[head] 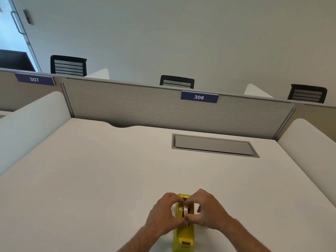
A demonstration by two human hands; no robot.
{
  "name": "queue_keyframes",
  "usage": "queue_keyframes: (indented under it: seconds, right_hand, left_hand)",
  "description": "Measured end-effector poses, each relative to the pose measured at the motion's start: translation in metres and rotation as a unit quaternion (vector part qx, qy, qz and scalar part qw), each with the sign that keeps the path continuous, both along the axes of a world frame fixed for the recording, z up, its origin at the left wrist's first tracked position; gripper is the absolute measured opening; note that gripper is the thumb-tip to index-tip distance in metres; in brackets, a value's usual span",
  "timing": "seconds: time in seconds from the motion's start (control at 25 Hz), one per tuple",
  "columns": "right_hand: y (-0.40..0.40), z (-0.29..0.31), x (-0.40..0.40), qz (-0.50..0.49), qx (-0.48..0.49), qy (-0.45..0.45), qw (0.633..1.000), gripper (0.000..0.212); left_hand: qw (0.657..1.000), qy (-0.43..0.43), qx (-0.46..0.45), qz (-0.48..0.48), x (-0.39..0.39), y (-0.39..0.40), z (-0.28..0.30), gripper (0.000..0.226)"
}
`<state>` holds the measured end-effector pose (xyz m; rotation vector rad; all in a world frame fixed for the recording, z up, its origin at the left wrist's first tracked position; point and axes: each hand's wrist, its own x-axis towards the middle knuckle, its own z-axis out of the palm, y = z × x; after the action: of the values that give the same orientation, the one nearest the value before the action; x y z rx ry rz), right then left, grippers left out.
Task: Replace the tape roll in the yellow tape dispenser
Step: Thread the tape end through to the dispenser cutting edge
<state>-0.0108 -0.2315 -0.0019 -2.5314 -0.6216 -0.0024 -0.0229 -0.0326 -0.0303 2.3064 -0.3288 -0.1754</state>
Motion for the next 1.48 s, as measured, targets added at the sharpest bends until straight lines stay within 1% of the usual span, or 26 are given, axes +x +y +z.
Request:
queue_keyframes:
  seconds: [0.08, 0.28, 0.48, 0.64, 0.76, 0.84, 1.0, 1.08, 1.16, 1.32, 1.4, 1.48]
  right_hand:
    - [0.001, -0.001, -0.001, 0.009, -0.011, -0.008, 1.0, 0.036]
    - [0.002, 0.002, 0.002, 0.003, 0.024, 0.001, 1.0, 0.018]
    - [0.003, 0.005, 0.002, 0.004, 0.021, 0.026, 0.999, 0.024]
    - [0.002, 0.007, 0.004, -0.014, 0.054, 0.059, 0.997, 0.013]
    - [0.002, 0.01, 0.007, -0.022, 0.06, 0.078, 0.995, 0.01]
    - [0.001, 0.011, 0.007, -0.03, 0.053, 0.083, 0.995, 0.012]
    - [0.003, 0.01, 0.004, -0.026, 0.009, 0.062, 0.998, 0.04]
    - [0.004, 0.008, 0.002, -0.017, -0.011, 0.045, 0.999, 0.046]
    - [0.004, 0.007, 0.0, -0.011, -0.016, 0.031, 0.999, 0.041]
    - [0.005, 0.01, 0.001, -0.028, 0.019, 0.039, 0.999, 0.021]
    - [0.005, 0.012, 0.002, -0.029, 0.019, 0.045, 0.998, 0.02]
    - [0.006, 0.012, 0.002, -0.023, 0.007, 0.05, 0.998, 0.027]
  left_hand:
    - [1.0, 0.0, 0.0, 0.001, 0.001, 0.0, -0.001, 0.055]
    - [1.0, 0.004, 0.009, 0.004, 0.001, -0.001, -0.001, 0.057]
    - [1.0, 0.004, 0.012, 0.007, 0.001, -0.001, -0.001, 0.06]
    - [1.0, 0.01, 0.02, 0.013, 0.0, -0.003, 0.001, 0.057]
    - [1.0, 0.013, 0.02, 0.012, -0.001, -0.003, 0.001, 0.058]
    - [1.0, 0.007, 0.021, 0.009, -0.001, -0.003, 0.002, 0.059]
    - [1.0, -0.003, 0.019, 0.001, 0.0, -0.002, 0.002, 0.059]
    - [1.0, -0.008, 0.019, -0.002, 0.001, -0.001, 0.003, 0.055]
    - [1.0, -0.011, 0.018, -0.002, 0.001, -0.001, 0.003, 0.054]
    - [1.0, -0.004, 0.024, 0.001, 0.0, -0.001, 0.003, 0.054]
    - [1.0, -0.002, 0.024, 0.002, 0.0, -0.001, 0.003, 0.054]
    - [1.0, -0.002, 0.025, 0.003, 0.001, -0.001, 0.002, 0.056]
